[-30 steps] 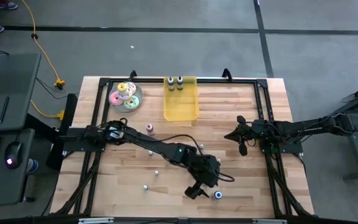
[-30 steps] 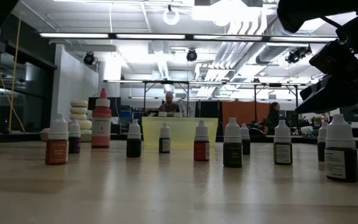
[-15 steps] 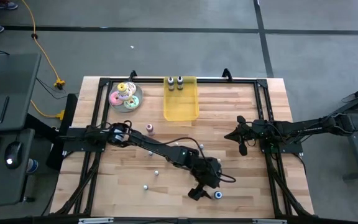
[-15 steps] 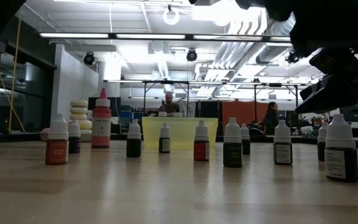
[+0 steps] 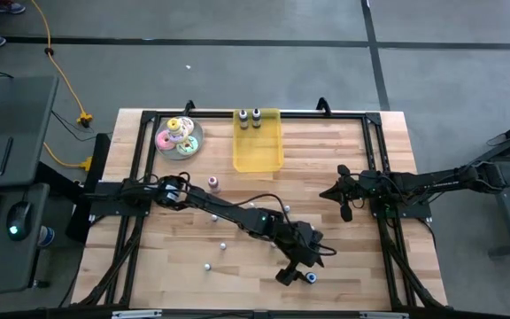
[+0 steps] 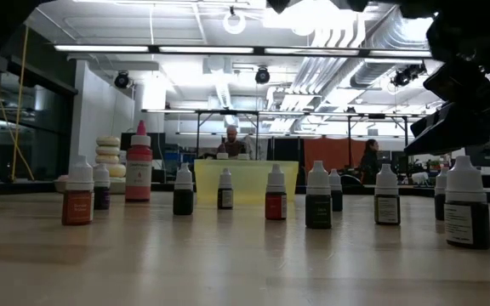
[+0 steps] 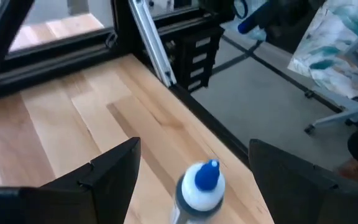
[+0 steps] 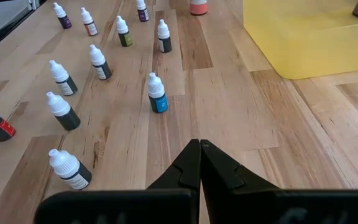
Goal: Pick & Place food coloring
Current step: Put the large blue food coloring bottle into the yellow bin
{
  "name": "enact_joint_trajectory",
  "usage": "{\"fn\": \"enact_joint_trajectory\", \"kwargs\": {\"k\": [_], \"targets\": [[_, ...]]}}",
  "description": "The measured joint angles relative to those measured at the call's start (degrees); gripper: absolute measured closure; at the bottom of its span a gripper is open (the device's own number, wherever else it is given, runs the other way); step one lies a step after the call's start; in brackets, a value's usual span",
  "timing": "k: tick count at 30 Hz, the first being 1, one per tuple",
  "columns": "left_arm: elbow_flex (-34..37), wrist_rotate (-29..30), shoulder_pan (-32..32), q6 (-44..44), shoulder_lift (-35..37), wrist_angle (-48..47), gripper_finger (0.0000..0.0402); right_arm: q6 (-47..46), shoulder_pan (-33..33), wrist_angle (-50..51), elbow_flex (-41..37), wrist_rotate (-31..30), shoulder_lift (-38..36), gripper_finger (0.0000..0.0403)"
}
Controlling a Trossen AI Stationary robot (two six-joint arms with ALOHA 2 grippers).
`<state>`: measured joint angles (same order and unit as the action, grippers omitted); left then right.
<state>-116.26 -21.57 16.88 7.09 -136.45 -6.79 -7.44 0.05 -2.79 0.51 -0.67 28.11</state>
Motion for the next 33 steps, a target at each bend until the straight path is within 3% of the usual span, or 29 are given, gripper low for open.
{"fn": "enact_joint_trajectory", "kwargs": {"k": [12,21,33], "targets": [[0.63,-1.28,0.0,-1.18,-0.99,1.41,0.0108,0.01,0.0,0.03,0.01,0.0,0.01,0.0402],[9.94,-2.92,0.11,-5.02,0.94,11.58,0.0108,0.0,0.0,0.01,0.0,0.0,-0.01,0.0402],[10.05,-3.55,0.0,-6.03,1.54,13.77,0.0108,0.0,0.0,0.03,0.02,-0.02,-0.01,0.0402]]}}
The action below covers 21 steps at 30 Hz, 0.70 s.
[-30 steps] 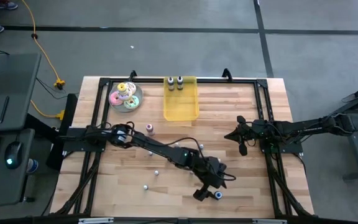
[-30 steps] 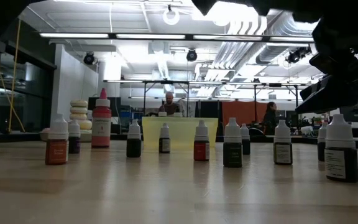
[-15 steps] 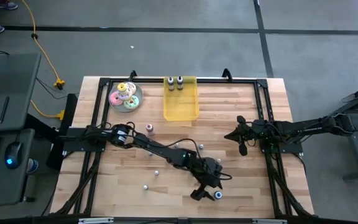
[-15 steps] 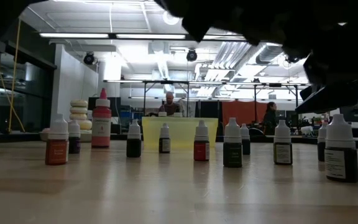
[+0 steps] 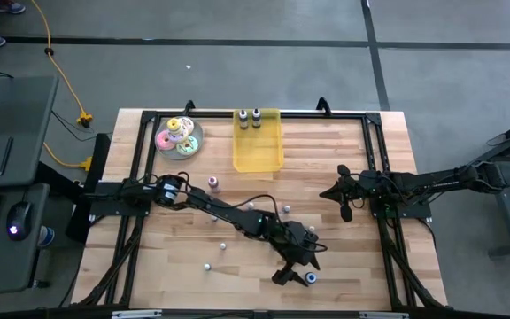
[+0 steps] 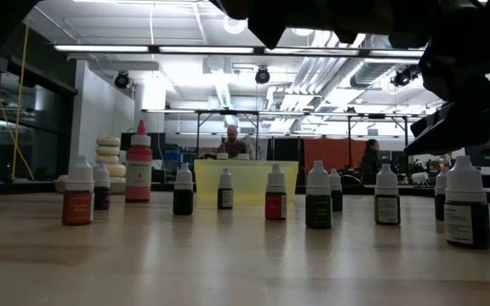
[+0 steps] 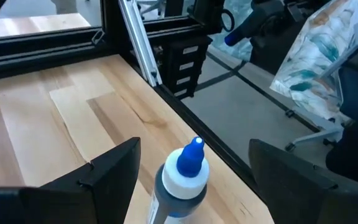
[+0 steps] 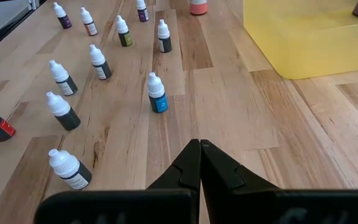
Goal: Pick & Place food coloring
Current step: Put the large blue food coloring bottle into the yellow bin
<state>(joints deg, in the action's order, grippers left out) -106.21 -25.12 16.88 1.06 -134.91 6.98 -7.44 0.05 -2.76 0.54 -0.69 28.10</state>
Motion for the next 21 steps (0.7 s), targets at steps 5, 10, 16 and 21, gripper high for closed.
{"fn": "enact_joint_trajectory", "kwargs": {"k": [5,10,16,21], "targets": [[0.0,0.06,0.0,0.07,0.0,0.15,0.0108,0.0,0.0,-0.02,0.0,0.02,0.02,0.0402],[0.0,0.17,0.0,0.15,0.0,0.94,0.0108,0.0,-0.01,-0.02,-0.01,0.01,0.02,0.0402],[6.43,0.17,0.0,-2.83,-0.04,15.05,0.0108,0.0,0.0,-0.02,0.0,0.02,0.0,0.0402],[9.64,0.09,0.0,-6.03,-0.02,23.53,0.0108,0.0,-0.02,0.0,0.0,0.02,0.02,0.0402]]}}
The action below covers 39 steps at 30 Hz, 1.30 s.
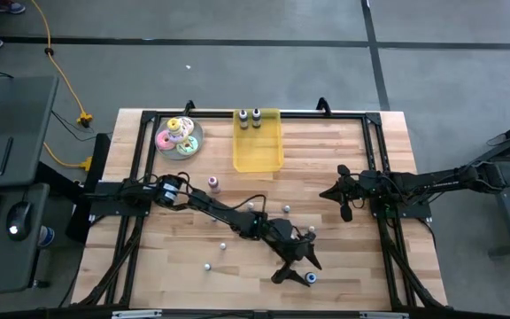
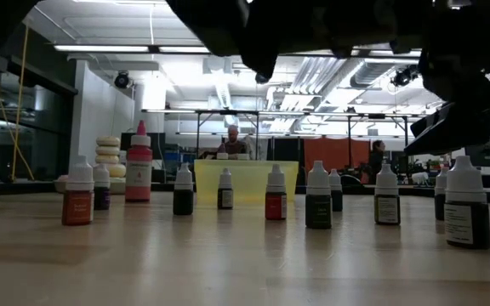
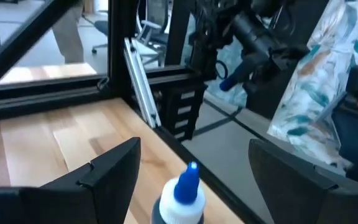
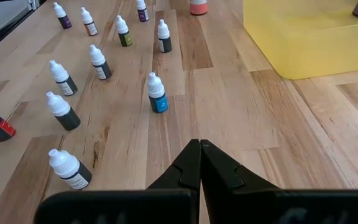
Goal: Pick & Place food coloring
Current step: Put the large blue food coloring bottle into the yellow bin
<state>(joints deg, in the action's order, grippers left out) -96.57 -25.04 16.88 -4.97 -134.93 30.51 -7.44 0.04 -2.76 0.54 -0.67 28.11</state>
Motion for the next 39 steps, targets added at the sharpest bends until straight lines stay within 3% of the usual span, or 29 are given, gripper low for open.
{"fn": "enact_joint_trajectory", "kwargs": {"k": [9,16,31,39], "targets": [[0.37,0.08,0.02,1.86,-0.02,-0.67,0.0108,0.0,0.02,-0.02,-0.02,0.0,0.0,0.0402],[0.37,3.37,0.02,4.36,-0.02,-5.77,0.0108,0.0,0.0,-0.02,-0.02,0.0,-0.02,0.0402],[0.37,3.52,1.18,9.62,-0.02,-6.78,0.0108,0.0,0.01,-0.02,-0.01,0.0,0.0,0.0402],[0.37,6.57,1.22,9.87,-0.02,-6.72,0.0108,0.0,0.0,0.0,0.0,0.0,-0.02,0.0402]]}}
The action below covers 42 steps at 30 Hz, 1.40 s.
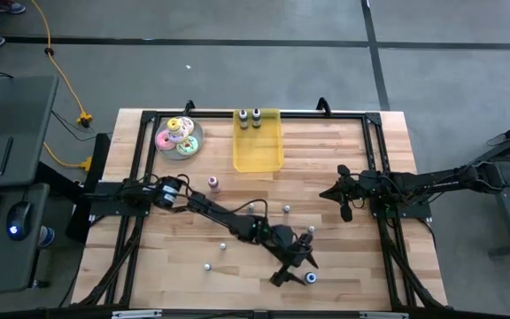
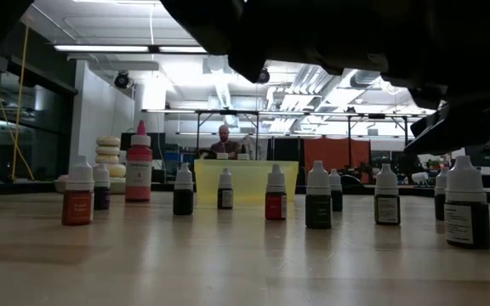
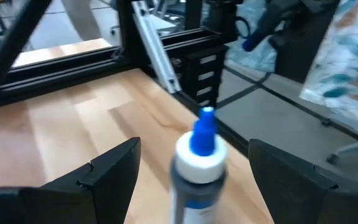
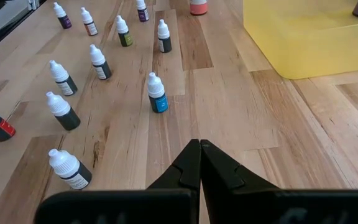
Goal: Pick & Place food coloring
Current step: Put the large blue food coloring bottle into the yellow bin
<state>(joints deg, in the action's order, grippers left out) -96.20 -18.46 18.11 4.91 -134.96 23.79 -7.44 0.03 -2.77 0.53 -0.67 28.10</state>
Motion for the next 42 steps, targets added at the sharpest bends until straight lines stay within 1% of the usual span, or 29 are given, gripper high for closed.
{"fn": "enact_joint_trajectory", "kwargs": {"k": [3,8,21,32,42], "targets": [[0.0,2.18,-0.02,0.0,0.0,0.0,0.0108,0.0,0.0,-0.01,-0.01,-0.01,0.01,0.0402],[0.0,1.14,0.0,0.09,0.0,0.0,0.0109,0.0,0.02,-0.02,0.0,0.0,0.01,0.0402],[0.0,1.38,0.44,1.83,0.0,0.01,0.0109,0.0,0.02,0.0,-0.02,0.0,0.02,0.0402],[-0.04,5.18,1.03,2.82,0.0,0.04,0.0109,0.0,0.0,-0.02,0.0,0.0,0.02,0.0402],[-0.04,5.92,1.44,2.54,0.0,-0.03,0.0109,0.0,0.0,-0.02,-0.02,-0.02,0.02,0.0402]]}}
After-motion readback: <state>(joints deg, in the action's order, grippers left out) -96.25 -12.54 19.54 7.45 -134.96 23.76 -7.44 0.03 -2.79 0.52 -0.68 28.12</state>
